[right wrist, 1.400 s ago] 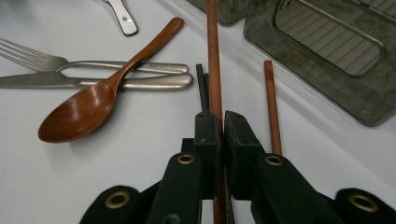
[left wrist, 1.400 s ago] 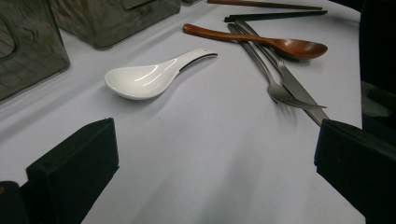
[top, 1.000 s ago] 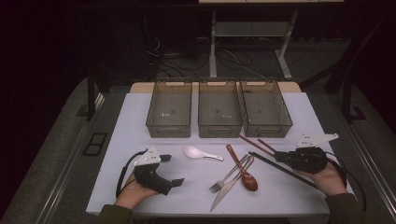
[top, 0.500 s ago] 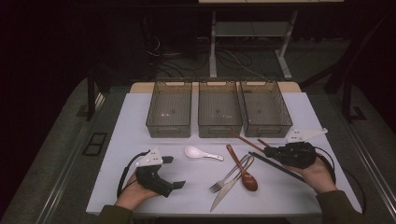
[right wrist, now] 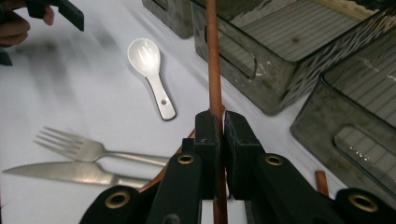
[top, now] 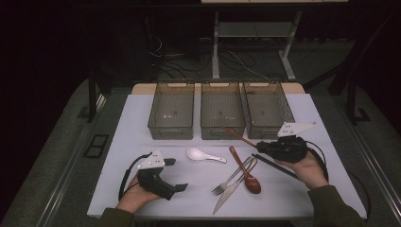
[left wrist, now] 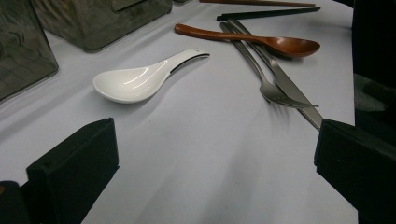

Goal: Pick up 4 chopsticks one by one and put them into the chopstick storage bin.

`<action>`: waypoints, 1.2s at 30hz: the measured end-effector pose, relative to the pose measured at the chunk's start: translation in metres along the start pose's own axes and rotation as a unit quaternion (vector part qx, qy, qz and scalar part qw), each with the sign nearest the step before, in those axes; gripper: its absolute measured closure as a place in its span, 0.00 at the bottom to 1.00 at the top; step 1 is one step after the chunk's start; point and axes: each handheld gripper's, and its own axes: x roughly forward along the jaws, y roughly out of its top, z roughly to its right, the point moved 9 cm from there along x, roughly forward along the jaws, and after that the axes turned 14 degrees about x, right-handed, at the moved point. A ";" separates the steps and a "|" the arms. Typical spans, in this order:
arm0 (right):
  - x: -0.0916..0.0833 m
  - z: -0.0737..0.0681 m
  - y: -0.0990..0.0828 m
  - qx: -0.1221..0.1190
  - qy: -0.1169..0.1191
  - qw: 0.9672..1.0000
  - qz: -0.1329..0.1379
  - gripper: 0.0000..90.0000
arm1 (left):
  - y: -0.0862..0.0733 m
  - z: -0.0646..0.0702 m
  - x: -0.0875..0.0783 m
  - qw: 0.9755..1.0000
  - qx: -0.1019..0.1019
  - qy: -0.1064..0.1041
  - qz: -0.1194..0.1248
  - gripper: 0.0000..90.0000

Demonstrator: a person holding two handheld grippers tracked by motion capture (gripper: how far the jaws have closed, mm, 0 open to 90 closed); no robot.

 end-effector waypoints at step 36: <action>0.068 -0.019 0.062 0.002 -0.013 1.000 -0.012 0.94 | 0.000 0.003 0.002 1.000 -0.001 -0.005 -0.006 0.00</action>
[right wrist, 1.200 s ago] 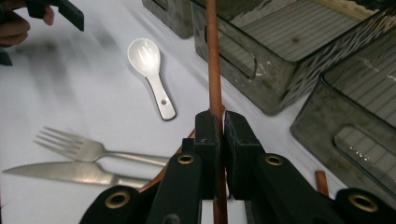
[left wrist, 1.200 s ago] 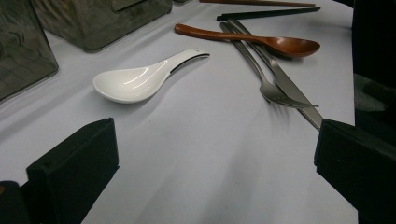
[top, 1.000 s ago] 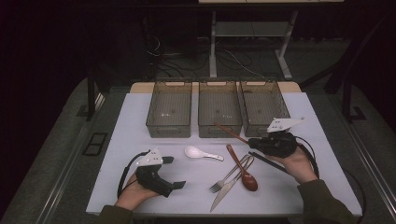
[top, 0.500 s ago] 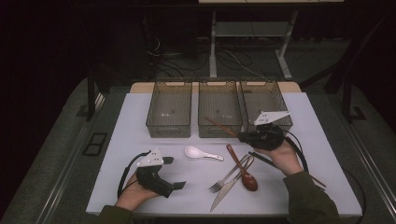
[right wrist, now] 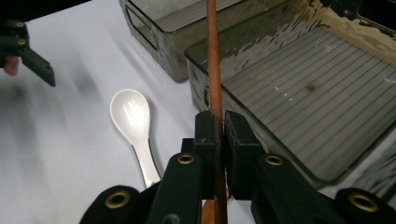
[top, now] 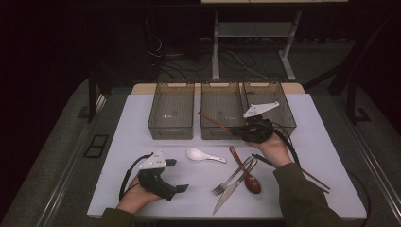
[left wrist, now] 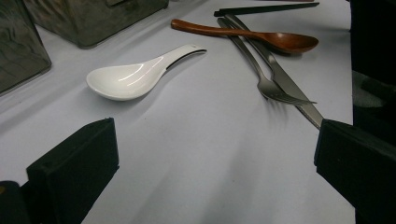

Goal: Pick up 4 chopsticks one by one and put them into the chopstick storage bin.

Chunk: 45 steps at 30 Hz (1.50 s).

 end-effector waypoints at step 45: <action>0.110 -0.028 0.104 0.026 -0.046 0.998 -0.036 0.94 | 0.004 0.005 0.003 1.000 0.001 -0.013 0.010 0.00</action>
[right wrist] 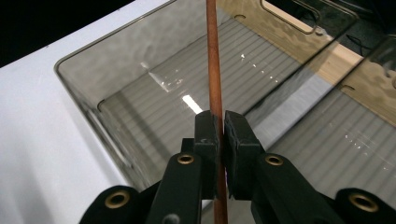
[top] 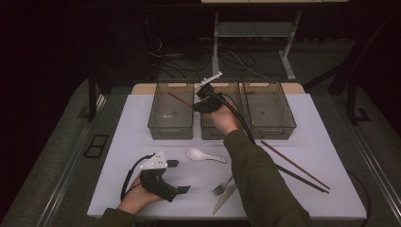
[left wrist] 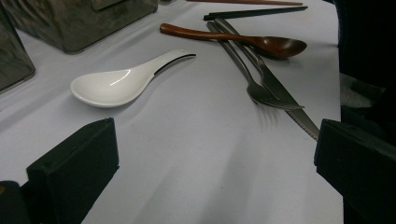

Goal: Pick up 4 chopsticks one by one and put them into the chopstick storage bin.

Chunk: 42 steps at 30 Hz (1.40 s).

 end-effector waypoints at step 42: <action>0.067 -0.023 0.032 0.039 -0.027 0.999 -0.018 0.74 | 0.003 0.000 0.003 1.000 0.002 -0.002 0.005 0.00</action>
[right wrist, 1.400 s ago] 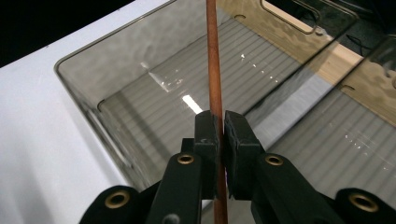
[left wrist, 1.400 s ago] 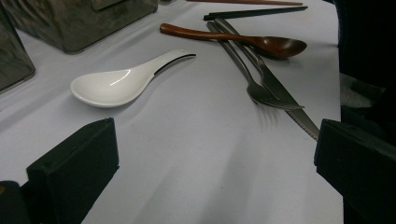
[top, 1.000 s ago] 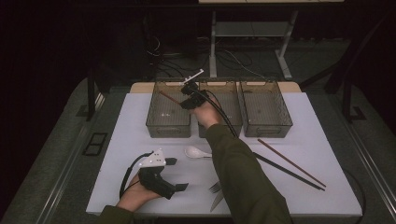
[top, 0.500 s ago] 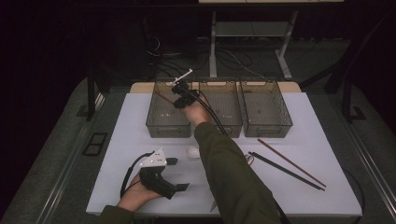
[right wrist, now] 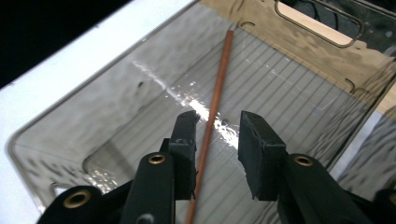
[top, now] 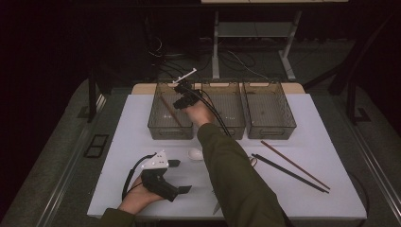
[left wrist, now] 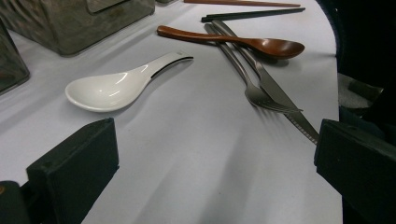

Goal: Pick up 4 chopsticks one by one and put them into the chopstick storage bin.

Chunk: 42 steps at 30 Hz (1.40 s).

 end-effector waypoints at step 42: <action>-0.118 0.045 -0.082 -0.066 0.089 0.992 0.053 0.30 | -0.005 -0.005 -0.001 1.000 0.000 0.012 -0.008 0.00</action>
